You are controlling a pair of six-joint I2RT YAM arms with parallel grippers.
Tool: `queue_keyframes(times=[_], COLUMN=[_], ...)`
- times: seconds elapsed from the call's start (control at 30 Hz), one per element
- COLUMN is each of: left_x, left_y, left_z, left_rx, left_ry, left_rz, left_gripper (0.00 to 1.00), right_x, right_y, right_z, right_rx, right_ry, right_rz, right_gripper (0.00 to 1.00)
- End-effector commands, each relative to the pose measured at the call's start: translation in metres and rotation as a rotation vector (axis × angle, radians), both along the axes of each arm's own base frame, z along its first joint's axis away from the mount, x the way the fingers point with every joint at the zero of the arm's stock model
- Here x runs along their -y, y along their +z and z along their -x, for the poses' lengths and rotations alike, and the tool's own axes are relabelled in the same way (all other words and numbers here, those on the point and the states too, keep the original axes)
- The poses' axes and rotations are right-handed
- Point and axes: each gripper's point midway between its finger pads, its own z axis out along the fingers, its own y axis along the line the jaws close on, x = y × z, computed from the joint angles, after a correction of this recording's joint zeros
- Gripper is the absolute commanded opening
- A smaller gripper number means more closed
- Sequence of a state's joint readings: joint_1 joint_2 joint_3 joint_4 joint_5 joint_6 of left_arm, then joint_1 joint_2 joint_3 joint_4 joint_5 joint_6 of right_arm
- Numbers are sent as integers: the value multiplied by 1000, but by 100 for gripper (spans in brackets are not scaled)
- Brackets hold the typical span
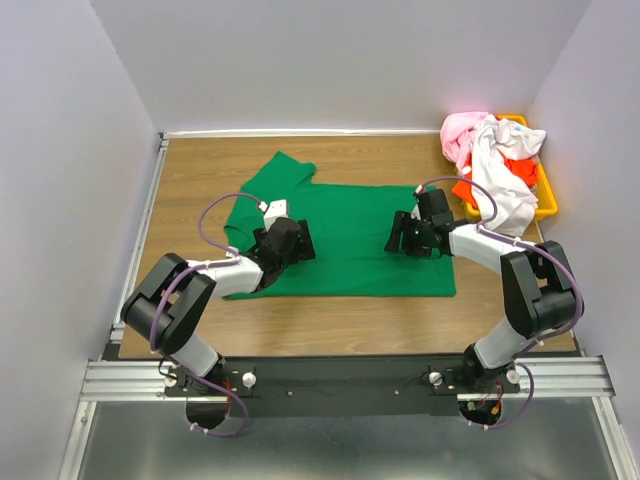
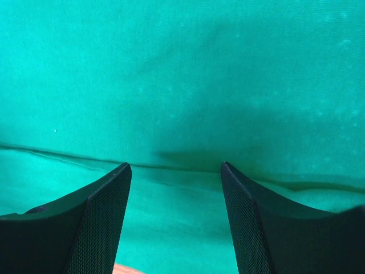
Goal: Fold and stack the t-shirts
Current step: Fold the tshirt
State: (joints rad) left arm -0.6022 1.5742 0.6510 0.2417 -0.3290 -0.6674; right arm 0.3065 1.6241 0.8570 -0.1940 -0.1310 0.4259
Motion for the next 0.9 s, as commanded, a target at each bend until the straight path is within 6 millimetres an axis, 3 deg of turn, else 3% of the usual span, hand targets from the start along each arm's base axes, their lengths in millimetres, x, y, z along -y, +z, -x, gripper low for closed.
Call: queue_keyframes(times=[0.0,0.17,0.4,0.57,0.7,0.8,0.83,0.87], left_x=[-10,-10,-1,-5,-5,0,-3,-1], left_y=[-12,-19,-2,4,30,64,61,77], left_z=[17,34,51,62,57,34,32,19], left_rx=[-45,-71,-57,-67,-17,63,58,89], left_ry=[22,12,-11,-6,-1,-19,-23,-21], left_rz=[5,21,57,63,85,57,38,45], left_gripper=[98,98,98,98,98,98,98,98], right_x=[19,23,23,23,22,23,25,27], right_y=[-33,-30,-21,-18,-4,18,23,25], right_z=[37,50,70,76,65,41,34,31], right_rx=[-126,-127,-118,-118,-77,-15,0,-5], right_ry=[-44,-58,-54,-48,-61,-98,-105,-111], right_rz=[74,68,31,17,15,33,46,67], right_gripper=[72,72,72,72,72,73,75,76])
